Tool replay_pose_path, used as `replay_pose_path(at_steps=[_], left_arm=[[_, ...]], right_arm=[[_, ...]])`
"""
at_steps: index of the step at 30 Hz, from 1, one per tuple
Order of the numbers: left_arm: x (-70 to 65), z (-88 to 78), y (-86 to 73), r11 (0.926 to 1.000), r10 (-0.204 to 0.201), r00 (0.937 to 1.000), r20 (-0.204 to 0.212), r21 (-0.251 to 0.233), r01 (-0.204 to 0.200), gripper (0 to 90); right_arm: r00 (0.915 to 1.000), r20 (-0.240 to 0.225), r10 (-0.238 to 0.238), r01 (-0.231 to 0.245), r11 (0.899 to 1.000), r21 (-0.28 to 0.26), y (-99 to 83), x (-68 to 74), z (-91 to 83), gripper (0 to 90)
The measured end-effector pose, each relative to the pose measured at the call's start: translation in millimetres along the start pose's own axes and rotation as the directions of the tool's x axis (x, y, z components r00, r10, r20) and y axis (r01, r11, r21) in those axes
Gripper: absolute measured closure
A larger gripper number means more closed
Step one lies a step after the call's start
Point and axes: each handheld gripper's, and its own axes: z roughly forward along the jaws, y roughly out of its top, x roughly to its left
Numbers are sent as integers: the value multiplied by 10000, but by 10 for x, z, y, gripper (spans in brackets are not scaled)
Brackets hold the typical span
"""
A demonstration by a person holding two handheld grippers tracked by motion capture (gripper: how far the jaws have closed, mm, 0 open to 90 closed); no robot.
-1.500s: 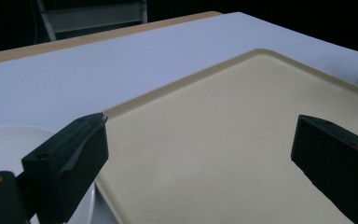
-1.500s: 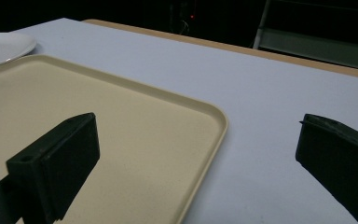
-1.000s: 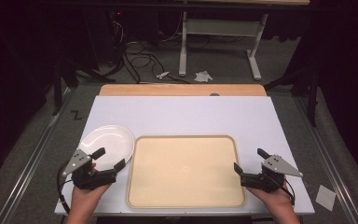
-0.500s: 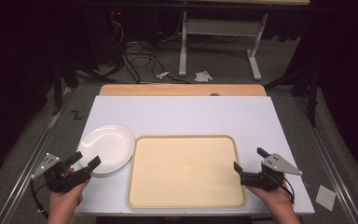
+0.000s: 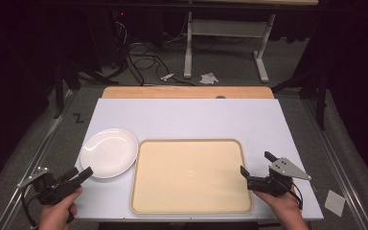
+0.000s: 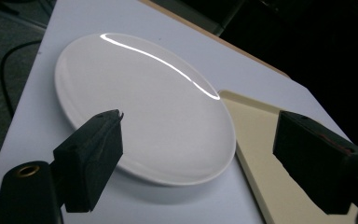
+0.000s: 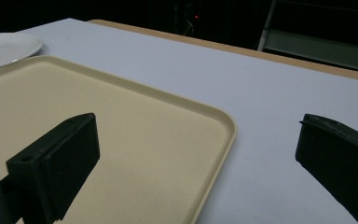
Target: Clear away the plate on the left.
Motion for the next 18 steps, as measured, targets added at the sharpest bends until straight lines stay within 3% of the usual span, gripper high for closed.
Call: replay_pose_path(at_steps=[2,4,6,9,11,12,18], left_arm=[[14,-4,-3,10000,-26,9998,-183,-43,26,153],[86,9,-29,9959,-888,9941,-627,94,895,153],[121,37,-47,9888,-1448,9858,-853,242,1473,153],[157,85,-75,9875,-1477,9799,-1337,360,1537,153],[184,104,-70,9836,-1707,9733,-1537,323,1776,153],[198,122,-67,9793,-1943,9666,-1673,247,2011,153],[240,188,-87,9654,-2409,9511,-1935,524,2553,159]], right_arm=[[10000,-23,8,-8,10000,-15,1,0,0,6],[10000,-44,23,-23,10000,-22,3,2,0,5],[10000,-44,49,-49,10000,-7,5,7,0,6],[10000,-81,-2,2,10000,13,6,9,6,5],[9999,-87,54,-54,10000,18,7,13,5,5],[10000,-86,47,-46,10000,13,7,13,5,6],[10000,-91,-2,3,10000,37,3,9,14,5]])
